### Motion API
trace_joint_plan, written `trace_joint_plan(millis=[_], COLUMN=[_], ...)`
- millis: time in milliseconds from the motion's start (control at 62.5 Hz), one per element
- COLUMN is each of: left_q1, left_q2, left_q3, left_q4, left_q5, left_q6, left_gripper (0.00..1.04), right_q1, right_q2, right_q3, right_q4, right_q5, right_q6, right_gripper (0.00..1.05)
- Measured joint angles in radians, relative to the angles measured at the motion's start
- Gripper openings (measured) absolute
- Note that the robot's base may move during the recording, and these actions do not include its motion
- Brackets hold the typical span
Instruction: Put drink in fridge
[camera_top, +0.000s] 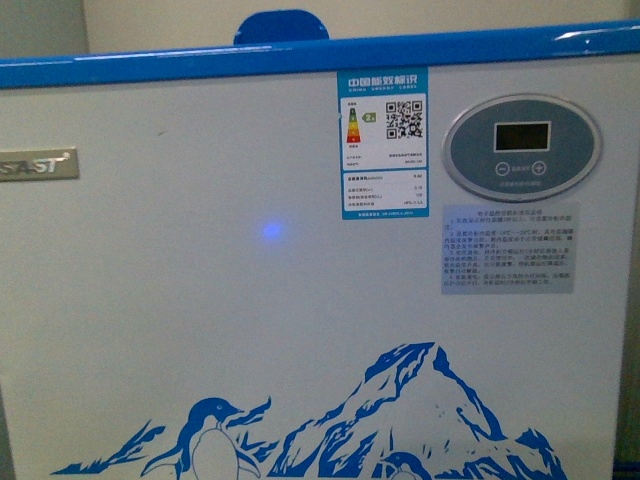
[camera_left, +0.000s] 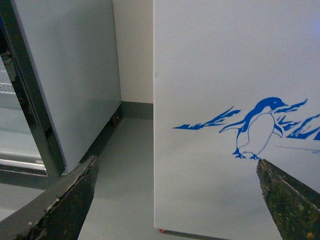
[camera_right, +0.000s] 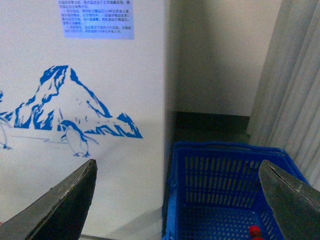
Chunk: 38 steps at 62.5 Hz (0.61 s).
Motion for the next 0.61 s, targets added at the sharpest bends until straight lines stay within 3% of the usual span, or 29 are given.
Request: trace_joint_plan(millis=[160,224,272,320,480,608], left_q1=[0.000,0.000,0.000,0.000,0.000,0.000], left_q2=[0.000,0.000,0.000,0.001,0.001,0.001], left_q3=[0.000,0.000,0.000,0.000,0.000,0.000], left_q4=[0.000,0.000,0.000,0.000,0.000,0.000], left_q5=[0.001,0.001,0.001,0.001,0.001,0.001], left_q6=[0.000,0.000,0.000,0.000,0.000,0.000], left_gripper=[0.97,0.97,0.97,0.97,0.97,0.97], right_q1=[0.001,0.032,0.002,-0.034,-0.209,-0.285], right_q2=[0.003,0.095,0.237,0.327,0.748,1.244], right_q3=[0.001,0.059,0.112,0.121,0.146,0.263], right_q4=[-0.002,-0.158,-0.256,-0.255,-0.034,0.306], right_q5=[0.009,0.167,0.288,0.310,0.304,0.356], right_q6=[0.003,0.070,0.109,0.120,0.121,0.055], right_gripper=[0.97,0.97,0.97,0.97,0.97,0.97])
